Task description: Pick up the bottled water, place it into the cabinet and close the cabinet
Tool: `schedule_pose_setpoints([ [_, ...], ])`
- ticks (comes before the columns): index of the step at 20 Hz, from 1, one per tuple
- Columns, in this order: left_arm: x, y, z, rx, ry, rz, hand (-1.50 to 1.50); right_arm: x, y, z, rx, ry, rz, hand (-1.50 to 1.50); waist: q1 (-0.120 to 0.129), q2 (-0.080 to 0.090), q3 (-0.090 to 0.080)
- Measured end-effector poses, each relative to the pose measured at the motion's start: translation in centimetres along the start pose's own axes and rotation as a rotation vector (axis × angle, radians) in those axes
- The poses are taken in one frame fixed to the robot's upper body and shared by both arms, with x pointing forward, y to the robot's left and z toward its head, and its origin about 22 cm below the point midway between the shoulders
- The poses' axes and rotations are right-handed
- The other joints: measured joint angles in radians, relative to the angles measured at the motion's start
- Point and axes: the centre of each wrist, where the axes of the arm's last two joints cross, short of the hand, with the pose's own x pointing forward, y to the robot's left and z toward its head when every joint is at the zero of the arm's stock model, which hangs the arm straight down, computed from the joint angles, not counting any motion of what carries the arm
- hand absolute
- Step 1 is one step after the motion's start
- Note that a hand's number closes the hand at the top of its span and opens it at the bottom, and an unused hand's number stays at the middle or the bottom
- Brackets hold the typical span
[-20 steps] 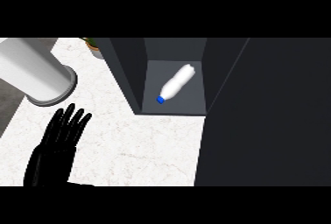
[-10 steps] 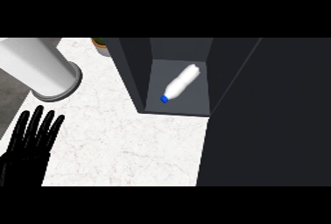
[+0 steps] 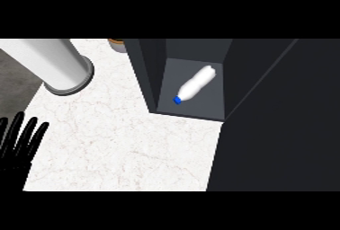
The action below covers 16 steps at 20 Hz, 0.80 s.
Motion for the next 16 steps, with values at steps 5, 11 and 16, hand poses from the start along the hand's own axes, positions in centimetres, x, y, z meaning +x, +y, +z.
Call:
schedule_pose_setpoints([
  [5, 0.7, 0.5, 0.0, -0.039, 0.0, 0.005, -1.5, 0.2, -0.5, -0.6, 0.038, 0.001, 0.029, 1.5, 0.033, 0.012, -0.002],
  [11, 1.6, 0.9, -0.4, -0.075, 0.002, 0.002, -1.5, 0.4, -1.0, -1.1, 0.092, 0.004, 0.066, 1.5, 0.071, 0.021, -0.004],
  [16, 2.0, 1.1, -0.7, -0.1, 0.013, 0.002, -1.5, 0.8, -2.1, -1.6, 0.184, 0.004, 0.149, 1.5, 0.106, 0.024, -0.008],
])
